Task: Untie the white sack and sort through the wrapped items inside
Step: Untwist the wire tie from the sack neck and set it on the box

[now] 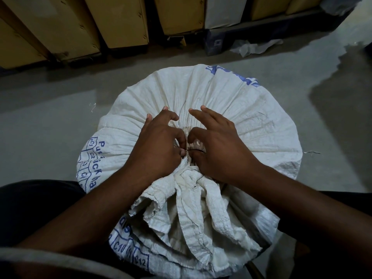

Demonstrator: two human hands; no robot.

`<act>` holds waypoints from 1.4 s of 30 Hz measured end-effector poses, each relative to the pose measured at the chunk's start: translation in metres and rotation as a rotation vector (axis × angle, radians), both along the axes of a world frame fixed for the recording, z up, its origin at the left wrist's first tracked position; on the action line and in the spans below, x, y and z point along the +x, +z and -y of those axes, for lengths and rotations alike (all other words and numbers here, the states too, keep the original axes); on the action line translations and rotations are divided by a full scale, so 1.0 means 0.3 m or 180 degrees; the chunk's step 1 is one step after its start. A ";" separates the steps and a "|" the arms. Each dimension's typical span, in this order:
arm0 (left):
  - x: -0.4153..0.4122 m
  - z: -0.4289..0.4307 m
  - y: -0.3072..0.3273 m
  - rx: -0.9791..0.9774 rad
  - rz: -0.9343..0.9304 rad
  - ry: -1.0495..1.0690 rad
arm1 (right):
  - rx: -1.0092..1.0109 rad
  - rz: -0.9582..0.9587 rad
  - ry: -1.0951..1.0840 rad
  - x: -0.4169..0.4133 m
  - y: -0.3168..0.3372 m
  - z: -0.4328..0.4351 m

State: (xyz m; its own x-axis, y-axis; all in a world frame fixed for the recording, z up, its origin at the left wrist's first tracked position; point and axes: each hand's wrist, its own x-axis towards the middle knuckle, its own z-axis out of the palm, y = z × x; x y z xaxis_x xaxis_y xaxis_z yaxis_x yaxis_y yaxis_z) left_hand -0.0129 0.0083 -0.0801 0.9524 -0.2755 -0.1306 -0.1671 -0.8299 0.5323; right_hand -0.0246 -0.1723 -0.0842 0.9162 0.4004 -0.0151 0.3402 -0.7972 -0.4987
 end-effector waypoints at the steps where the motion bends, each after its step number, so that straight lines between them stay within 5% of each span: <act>1: 0.001 -0.001 -0.002 0.0004 0.0012 -0.0010 | -0.0018 -0.0016 0.0006 0.000 0.001 -0.001; 29: 0.000 -0.001 -0.006 0.0065 0.0094 0.0102 | 0.0135 -0.0574 -0.0293 0.027 0.050 0.049; 37: 0.017 -0.011 0.009 -0.0220 0.0009 0.0069 | 0.1186 -0.1810 -0.0782 0.076 0.133 0.141; 42: 0.056 -0.028 0.087 -0.0716 0.0284 0.0364 | 0.1780 -0.1762 -0.1002 0.082 0.159 0.167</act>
State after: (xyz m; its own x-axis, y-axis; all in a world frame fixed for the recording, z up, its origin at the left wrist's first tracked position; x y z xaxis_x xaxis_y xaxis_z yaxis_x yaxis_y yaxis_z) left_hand 0.0039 0.0165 -0.0539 0.9840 -0.1781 0.0078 -0.1338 -0.7085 0.6929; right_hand 0.0002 -0.2225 -0.0365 0.9050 0.2100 -0.3700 -0.2657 -0.4002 -0.8771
